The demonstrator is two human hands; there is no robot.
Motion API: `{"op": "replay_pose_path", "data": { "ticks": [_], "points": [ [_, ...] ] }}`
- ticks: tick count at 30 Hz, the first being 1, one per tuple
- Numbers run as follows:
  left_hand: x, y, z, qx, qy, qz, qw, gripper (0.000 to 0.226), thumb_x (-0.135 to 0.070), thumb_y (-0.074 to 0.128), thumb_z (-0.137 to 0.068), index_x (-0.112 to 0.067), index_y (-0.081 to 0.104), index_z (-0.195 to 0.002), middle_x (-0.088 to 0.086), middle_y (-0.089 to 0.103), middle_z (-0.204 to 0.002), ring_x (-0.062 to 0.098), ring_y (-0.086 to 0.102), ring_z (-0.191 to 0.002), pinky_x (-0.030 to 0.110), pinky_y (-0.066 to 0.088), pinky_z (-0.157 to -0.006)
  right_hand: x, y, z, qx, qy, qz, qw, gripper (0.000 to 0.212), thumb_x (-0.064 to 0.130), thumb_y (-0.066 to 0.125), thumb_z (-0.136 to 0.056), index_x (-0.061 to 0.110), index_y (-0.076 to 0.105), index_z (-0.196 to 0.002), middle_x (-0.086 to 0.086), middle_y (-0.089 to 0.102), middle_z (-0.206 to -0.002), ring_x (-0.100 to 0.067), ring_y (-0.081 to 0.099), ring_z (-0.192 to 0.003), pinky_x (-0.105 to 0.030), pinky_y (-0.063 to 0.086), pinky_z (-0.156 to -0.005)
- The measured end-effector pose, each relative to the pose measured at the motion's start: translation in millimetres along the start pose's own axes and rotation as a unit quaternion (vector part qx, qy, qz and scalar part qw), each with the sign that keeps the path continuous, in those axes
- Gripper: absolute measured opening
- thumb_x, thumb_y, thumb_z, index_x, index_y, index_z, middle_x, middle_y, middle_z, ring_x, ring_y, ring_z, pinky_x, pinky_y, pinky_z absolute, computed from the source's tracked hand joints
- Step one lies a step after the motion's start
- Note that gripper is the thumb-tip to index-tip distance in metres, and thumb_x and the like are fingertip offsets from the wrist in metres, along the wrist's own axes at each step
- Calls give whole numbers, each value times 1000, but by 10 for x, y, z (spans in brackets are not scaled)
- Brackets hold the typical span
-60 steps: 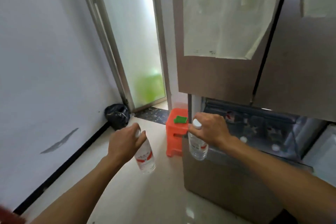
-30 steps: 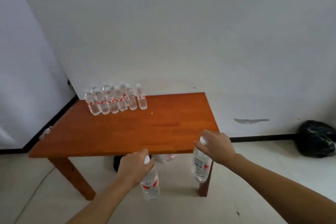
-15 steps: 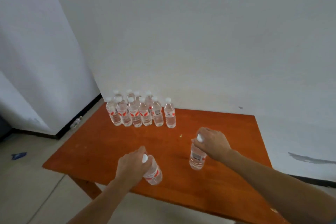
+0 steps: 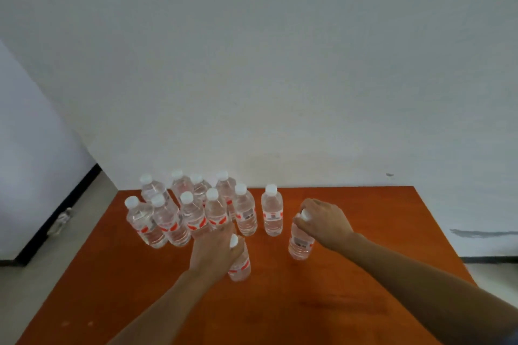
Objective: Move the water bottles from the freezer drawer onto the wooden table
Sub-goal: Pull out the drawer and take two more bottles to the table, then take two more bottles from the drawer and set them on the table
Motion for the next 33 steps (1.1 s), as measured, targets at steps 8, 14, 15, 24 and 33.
{"op": "replay_pose_path", "data": {
  "ticks": [8,14,15,24,33],
  "points": [
    [469,271,-819,34,62,2,997,31,-46,46,-94,-26,55,-116,-6,64,-110,10,61,-88,20,42,-67,193,332,-508,33,35,25,999,37,54,47,-94,21,53,-110,6,60,-101,-7,54,-82,-18,45,-70],
    [551,358,-1039,25,57,19,998,32,-52,43,-92,-25,55,-104,-7,64,-95,7,54,-76,20,44,-62,160,412,-621,35,66,16,997,37,55,51,-92,22,53,-110,8,59,-102,-5,51,-80,-16,37,-65],
    [557,362,-1048,26,64,17,997,35,-53,41,-93,-24,55,-106,-7,64,-98,8,57,-79,22,47,-65,158,417,-619,38,69,14,997,38,55,51,-91,23,52,-111,8,59,-103,-5,51,-80,-17,38,-65],
    [-82,0,-1104,-21,174,-8,984,29,-42,43,-94,-18,58,-96,-2,62,-96,16,60,-88,30,50,-68,-123,134,-67,8,104,-8,995,53,59,50,-90,28,45,-132,10,58,-122,-6,60,-90,-24,53,-76],
    [-2040,111,-185,40,348,26,936,24,-42,42,-93,-22,57,-94,-6,61,-88,10,56,-70,25,44,-59,-1055,-689,2116,-49,278,46,958,38,45,48,-96,29,49,-129,9,58,-119,-9,59,-96,-20,43,-71]
  ]
}}
Point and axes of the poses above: each hand's wrist, its own z-axis away from the middle knuckle, its own y-axis out of the palm, x = y × z, the point moved 1 cm from there along -z, towards the middle knuckle
